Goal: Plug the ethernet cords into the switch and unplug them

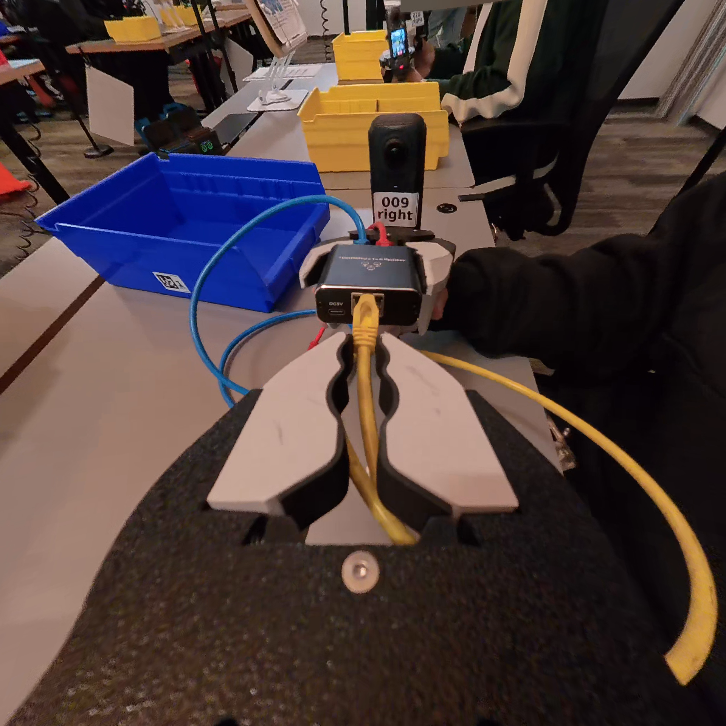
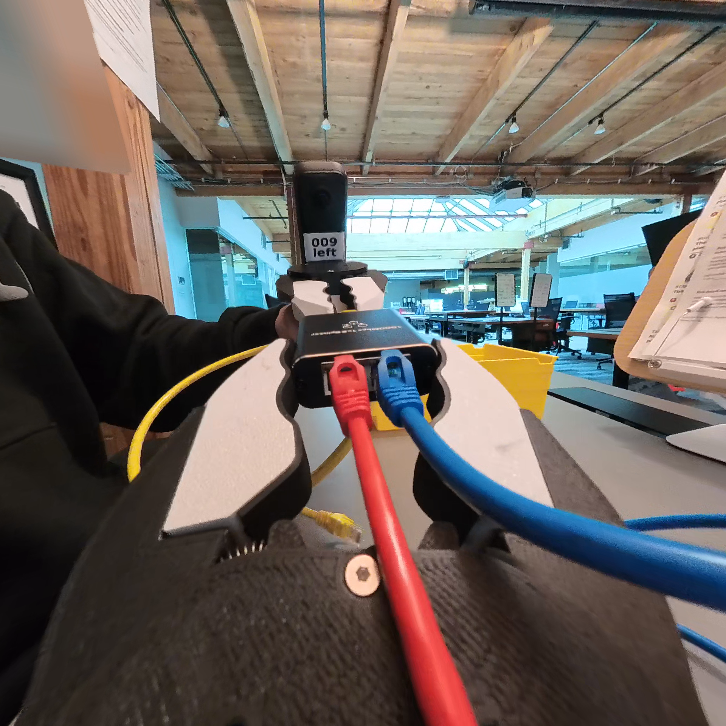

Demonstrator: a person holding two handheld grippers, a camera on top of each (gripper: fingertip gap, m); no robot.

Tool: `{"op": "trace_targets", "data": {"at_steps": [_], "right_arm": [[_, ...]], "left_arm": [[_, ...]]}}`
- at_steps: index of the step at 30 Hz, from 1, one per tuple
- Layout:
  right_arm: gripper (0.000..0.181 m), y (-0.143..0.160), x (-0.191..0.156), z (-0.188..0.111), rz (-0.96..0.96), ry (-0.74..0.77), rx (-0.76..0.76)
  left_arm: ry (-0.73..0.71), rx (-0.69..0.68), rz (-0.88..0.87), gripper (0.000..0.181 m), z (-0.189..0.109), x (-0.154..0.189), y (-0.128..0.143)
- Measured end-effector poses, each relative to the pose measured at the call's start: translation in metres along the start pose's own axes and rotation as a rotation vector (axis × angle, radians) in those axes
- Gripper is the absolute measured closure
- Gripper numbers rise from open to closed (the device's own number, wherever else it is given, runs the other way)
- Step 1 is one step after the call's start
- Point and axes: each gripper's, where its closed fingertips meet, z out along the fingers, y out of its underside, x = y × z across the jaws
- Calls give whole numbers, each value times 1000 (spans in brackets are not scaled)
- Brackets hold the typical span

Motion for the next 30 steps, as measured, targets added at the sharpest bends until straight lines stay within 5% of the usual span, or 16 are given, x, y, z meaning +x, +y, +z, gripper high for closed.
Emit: {"op": "trace_targets", "data": {"at_steps": [10,17,25,30], "right_arm": [[115,6,-1,2,40,-13,-14],[117,2,0,2,-102,29,-46],[116,-20,12,4,-191,155,-85],[116,-50,6,18,-283,166,-162]], "left_arm": [[9,-79,36,171,-1,1,1],[-31,-61,142,170,-1,3,13],[-358,44,157,144,-68,-32,2],[-474,211,62,134,-102,-29,29]]}}
